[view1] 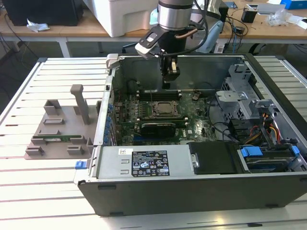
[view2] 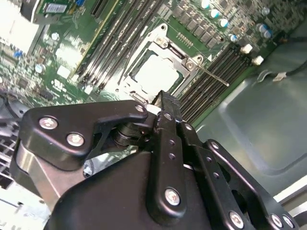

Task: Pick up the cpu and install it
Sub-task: 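Install the first cpu locking lever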

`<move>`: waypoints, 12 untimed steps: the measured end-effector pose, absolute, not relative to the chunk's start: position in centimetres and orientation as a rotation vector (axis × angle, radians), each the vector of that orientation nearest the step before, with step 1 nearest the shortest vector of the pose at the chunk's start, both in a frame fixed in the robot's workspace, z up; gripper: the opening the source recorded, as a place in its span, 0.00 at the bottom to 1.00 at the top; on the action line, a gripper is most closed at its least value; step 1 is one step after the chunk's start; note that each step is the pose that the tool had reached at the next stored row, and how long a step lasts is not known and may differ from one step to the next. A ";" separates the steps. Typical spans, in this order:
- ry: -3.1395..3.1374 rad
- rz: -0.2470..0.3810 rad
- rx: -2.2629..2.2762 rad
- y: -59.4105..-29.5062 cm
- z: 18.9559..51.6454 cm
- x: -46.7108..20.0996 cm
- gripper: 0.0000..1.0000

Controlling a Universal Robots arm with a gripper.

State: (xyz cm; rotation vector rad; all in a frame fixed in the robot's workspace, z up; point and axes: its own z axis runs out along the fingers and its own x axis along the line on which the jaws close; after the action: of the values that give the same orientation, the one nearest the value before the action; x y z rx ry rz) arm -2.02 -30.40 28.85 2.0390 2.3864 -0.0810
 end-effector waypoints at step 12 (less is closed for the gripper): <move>2.618 -0.080 1.720 -30.4 28.8 -2.0 0.11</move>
State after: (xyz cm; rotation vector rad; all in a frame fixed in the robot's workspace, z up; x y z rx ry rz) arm -2.02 -30.40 28.84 1.7198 2.6181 -0.0798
